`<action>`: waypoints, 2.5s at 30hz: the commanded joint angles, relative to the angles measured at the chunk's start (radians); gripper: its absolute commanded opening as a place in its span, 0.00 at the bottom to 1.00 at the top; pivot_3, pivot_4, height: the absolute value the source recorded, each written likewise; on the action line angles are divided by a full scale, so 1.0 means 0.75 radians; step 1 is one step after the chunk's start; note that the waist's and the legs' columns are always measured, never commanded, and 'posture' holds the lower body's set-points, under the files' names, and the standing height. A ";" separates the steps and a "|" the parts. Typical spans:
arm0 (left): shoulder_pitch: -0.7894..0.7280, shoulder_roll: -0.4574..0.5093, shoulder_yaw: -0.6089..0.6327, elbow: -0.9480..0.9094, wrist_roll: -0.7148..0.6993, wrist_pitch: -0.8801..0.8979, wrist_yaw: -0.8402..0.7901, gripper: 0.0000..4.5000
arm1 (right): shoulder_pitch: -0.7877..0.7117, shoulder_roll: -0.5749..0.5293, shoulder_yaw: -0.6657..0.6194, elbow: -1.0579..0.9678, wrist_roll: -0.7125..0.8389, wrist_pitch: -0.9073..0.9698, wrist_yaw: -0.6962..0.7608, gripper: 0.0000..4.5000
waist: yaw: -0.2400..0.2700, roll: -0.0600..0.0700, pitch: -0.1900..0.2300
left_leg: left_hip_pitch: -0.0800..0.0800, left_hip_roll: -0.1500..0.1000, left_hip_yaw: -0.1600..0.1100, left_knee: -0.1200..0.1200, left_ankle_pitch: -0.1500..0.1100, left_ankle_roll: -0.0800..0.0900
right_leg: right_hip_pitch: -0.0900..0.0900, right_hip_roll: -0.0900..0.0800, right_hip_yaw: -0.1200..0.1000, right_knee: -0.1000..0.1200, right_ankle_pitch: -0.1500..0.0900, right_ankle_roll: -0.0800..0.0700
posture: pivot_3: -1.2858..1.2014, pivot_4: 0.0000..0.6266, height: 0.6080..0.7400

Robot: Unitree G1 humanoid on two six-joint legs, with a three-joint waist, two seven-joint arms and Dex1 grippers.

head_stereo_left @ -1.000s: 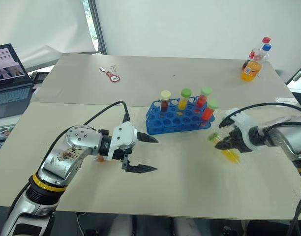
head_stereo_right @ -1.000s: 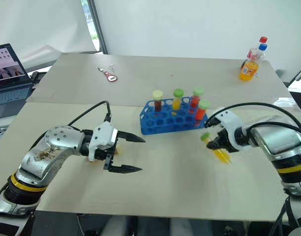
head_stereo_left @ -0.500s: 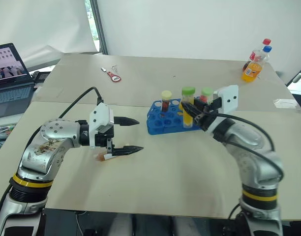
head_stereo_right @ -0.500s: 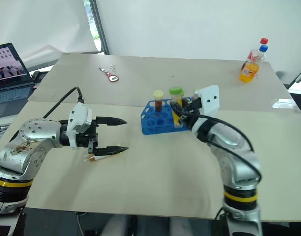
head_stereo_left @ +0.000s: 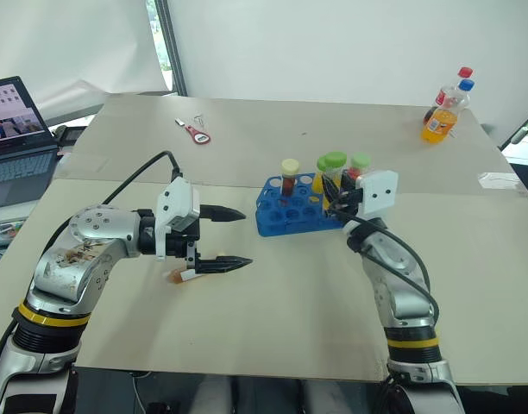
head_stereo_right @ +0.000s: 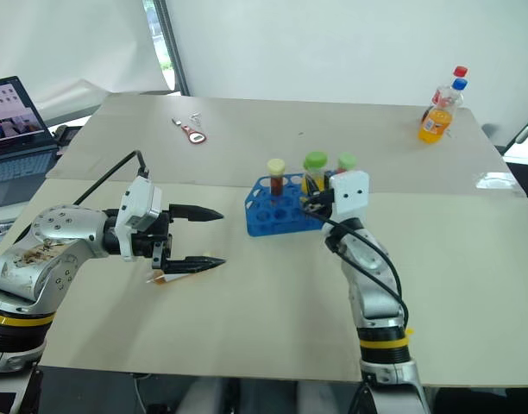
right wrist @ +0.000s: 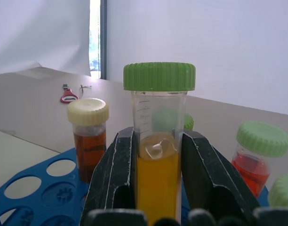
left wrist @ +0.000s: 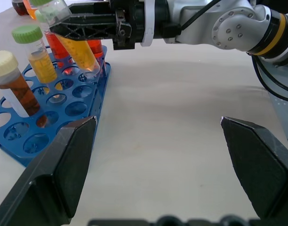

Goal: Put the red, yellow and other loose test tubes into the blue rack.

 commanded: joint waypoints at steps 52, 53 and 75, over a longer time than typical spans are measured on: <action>-0.407 0.606 -0.432 -0.103 0.215 0.534 -0.224 1.00 | 0.370 -0.678 0.045 -0.766 0.661 0.650 0.666 1.00 | -0.026 -0.001 0.001 | 0.002 0.001 -0.001 -0.001 0.000 0.000 | 0.004 0.003 0.000 -0.005 0.000 0.000 | 0.52 0.24 0.81; -0.424 0.605 -0.468 -0.095 0.242 0.540 -0.235 1.00 | 0.337 -0.701 0.063 -0.778 0.667 0.704 0.655 1.00 | -0.026 -0.001 0.001 | 0.002 0.001 0.000 -0.002 0.000 0.000 | 0.004 0.004 0.001 -0.005 0.000 0.000 | 0.52 0.24 0.81; -0.529 0.198 -0.783 0.276 0.721 0.303 -0.169 1.00 | 0.317 -0.792 -0.040 -0.996 0.973 0.996 0.654 1.00 | 0.026 -0.004 0.002 | -0.007 0.000 0.000 0.005 0.000 0.000 | 0.001 0.004 -0.001 -0.006 0.000 0.000 | 0.52 0.24 0.81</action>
